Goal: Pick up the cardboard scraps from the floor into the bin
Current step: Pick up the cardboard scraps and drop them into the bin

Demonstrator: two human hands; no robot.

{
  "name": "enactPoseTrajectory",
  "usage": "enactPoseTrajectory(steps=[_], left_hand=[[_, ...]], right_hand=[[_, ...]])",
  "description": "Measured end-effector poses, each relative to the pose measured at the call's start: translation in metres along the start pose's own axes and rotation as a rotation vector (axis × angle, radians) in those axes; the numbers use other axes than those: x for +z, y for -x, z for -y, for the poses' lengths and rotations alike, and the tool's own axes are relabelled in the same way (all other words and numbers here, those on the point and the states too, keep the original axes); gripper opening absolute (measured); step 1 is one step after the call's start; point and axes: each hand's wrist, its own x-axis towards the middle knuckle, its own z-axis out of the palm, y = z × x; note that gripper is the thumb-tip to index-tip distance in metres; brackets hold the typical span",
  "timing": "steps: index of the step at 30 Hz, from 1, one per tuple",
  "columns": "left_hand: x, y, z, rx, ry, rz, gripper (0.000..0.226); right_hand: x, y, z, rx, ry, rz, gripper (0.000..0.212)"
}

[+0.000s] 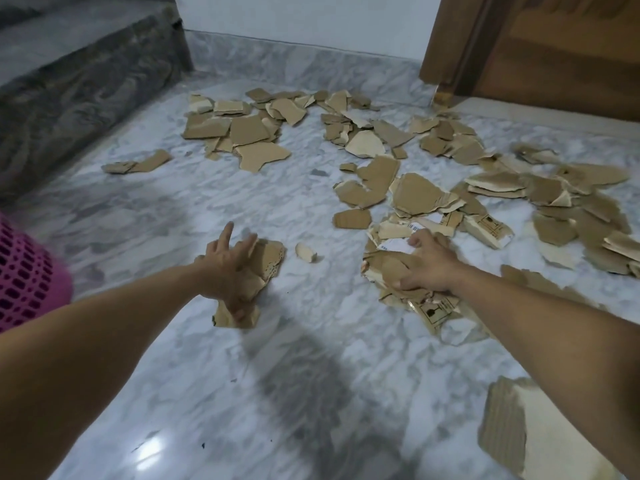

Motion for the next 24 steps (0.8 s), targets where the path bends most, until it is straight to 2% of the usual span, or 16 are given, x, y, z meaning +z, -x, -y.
enactPoseTrajectory(steps=[3,5,9,14,15,17,19,20,22,24], left_hand=[[-0.002,-0.009,-0.001,0.070,-0.007,0.022,0.136],[-0.005,-0.010,-0.006,0.059,0.000,0.013,0.127],[-0.005,-0.009,-0.013,0.061,0.085,-0.001,0.096],[-0.006,0.002,-0.016,0.049,0.130,0.086,0.090],[-0.009,0.005,-0.015,0.038,0.195,0.139,0.096],[-0.016,0.010,-0.012,-0.018,0.551,0.234,0.110],[-0.017,0.013,-0.011,-0.171,0.910,0.137,0.115],[-0.016,0.014,-0.013,-0.277,0.930,0.058,0.119],[-0.008,0.017,-0.025,-0.430,0.705,0.042,0.126],[0.003,0.021,-0.037,-0.523,0.540,0.024,0.112]], right_hand=[[-0.004,-0.010,0.001,0.120,-0.027,0.012,0.137],[-0.002,-0.013,0.006,0.123,-0.052,0.032,0.147],[0.004,-0.018,0.014,0.072,-0.113,0.017,0.144],[0.008,-0.019,0.024,0.000,-0.197,0.018,0.133],[0.009,-0.018,0.024,-0.015,-0.205,0.019,0.130],[0.011,-0.015,0.026,-0.025,-0.222,0.019,0.127],[0.013,-0.014,0.027,-0.021,-0.254,0.018,0.131],[0.013,-0.015,0.028,-0.010,-0.272,0.019,0.135],[0.012,-0.014,0.031,0.033,-0.273,0.030,0.136],[0.011,-0.012,0.037,0.093,-0.252,0.048,0.122]])
